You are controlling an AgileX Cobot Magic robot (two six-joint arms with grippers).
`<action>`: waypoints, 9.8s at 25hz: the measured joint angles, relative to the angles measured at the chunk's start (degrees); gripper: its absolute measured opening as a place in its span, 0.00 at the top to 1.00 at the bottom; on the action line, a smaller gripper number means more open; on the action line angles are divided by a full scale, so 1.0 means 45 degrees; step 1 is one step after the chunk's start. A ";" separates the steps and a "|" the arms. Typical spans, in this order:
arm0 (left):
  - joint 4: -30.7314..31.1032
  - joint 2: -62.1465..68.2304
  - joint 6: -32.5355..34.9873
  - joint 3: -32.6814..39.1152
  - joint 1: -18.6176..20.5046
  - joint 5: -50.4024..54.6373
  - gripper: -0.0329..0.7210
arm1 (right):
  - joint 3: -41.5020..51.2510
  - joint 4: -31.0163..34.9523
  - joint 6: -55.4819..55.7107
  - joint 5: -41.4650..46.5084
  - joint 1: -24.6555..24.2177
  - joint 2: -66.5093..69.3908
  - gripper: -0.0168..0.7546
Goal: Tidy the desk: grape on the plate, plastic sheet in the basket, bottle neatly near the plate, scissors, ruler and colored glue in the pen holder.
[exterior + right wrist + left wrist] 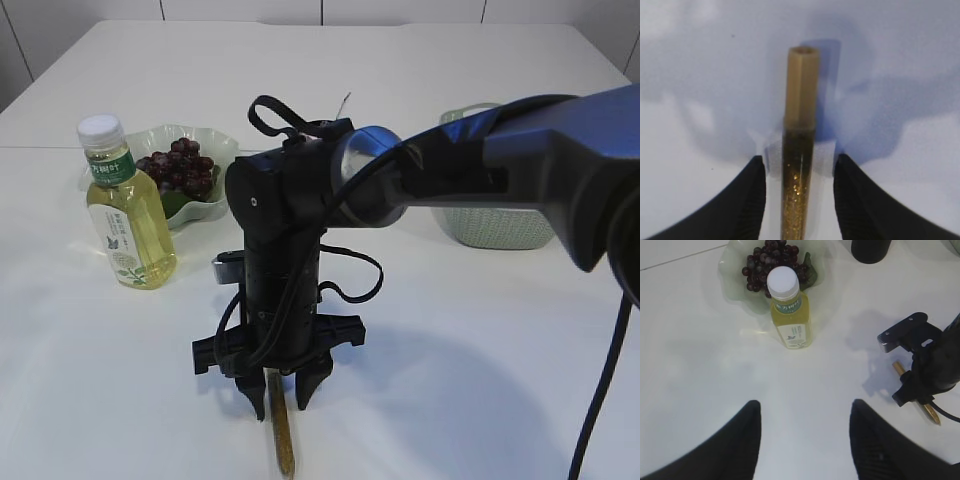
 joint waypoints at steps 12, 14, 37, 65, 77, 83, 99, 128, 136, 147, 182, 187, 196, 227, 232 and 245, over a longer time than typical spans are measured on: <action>0.0000 0.0000 0.0000 0.0000 0.0000 0.0000 0.41 | 0.0000 0.0000 0.0000 0.0000 0.0000 0.0000 0.57; 0.0000 0.0000 0.0000 0.0000 0.0000 0.0000 0.41 | 0.0000 -0.0024 0.0000 0.0000 0.0000 0.0000 0.58; 0.0000 0.0000 0.0000 0.0000 0.0000 0.0000 0.41 | 0.0000 -0.0117 0.0000 0.0000 0.0000 0.0000 0.78; 0.0000 0.0000 0.0000 0.0000 0.0000 0.0000 0.48 | 0.0000 -0.2802 -0.2191 -0.0213 0.0000 -0.1924 0.84; -0.0040 0.0000 0.0000 0.0000 0.0000 0.0000 0.48 | 0.2053 -0.4015 -0.3899 -0.4299 0.0000 -0.4544 0.84; -0.0059 0.0000 -0.0019 0.0000 0.0000 0.0000 0.48 | 0.6240 -0.5510 -0.3899 -0.9059 0.0000 -0.7299 0.84; -0.0415 0.0000 -0.0019 0.0000 0.0000 0.0000 0.48 | 0.6036 -0.7607 -0.3944 -1.7880 -0.3737 -0.7888 0.84; 0.0253 0.0524 -0.0019 0.0000 0.0000 -0.0681 0.48 | 0.0052 -0.5922 -0.4174 -2.0408 -0.5069 -0.0112 0.84; 0.0253 0.1024 -0.0019 0.0000 0.0000 -0.0681 0.48 | 0.0052 -0.5917 -0.4621 -1.9904 -0.5069 0.0132 0.84; 0.0253 0.1024 -0.0019 0.0000 0.0000 -0.0681 0.48 | 0.0023 -0.5790 -0.4652 -1.9036 -0.5097 0.0132 0.84; 0.0253 0.1024 -0.0019 0.0000 0.0000 -0.0681 0.48 | 0.0023 -0.5692 -0.4327 -1.7914 -0.5097 0.0032 0.53; 0.0282 0.1024 -0.0019 0.0000 -0.0179 -0.0681 0.48 | 0.0023 -0.5663 -0.3951 -1.6809 -0.5097 -0.0816 0.52; 0.0282 0.1024 -0.0019 0.0000 -0.0295 -0.0681 0.48 | -0.0080 -0.5636 -0.3415 -1.3027 -0.4799 -0.3345 0.52; -0.5595 0.1024 0.1473 0.0000 -0.0295 -0.2015 0.48 | -0.0046 -0.2794 -0.3714 0.1444 -0.4286 -0.9136 0.53; -0.5913 0.0889 0.1966 0.0000 -0.0295 -0.2040 0.47 | 0.1135 -0.3463 -0.3714 0.1462 -0.4286 -1.1776 0.55; -0.5159 -0.0821 0.2071 0.0736 -0.0295 -0.0099 0.37 | 0.8456 -0.3483 -0.3714 0.1540 -0.4286 -2.0659 0.55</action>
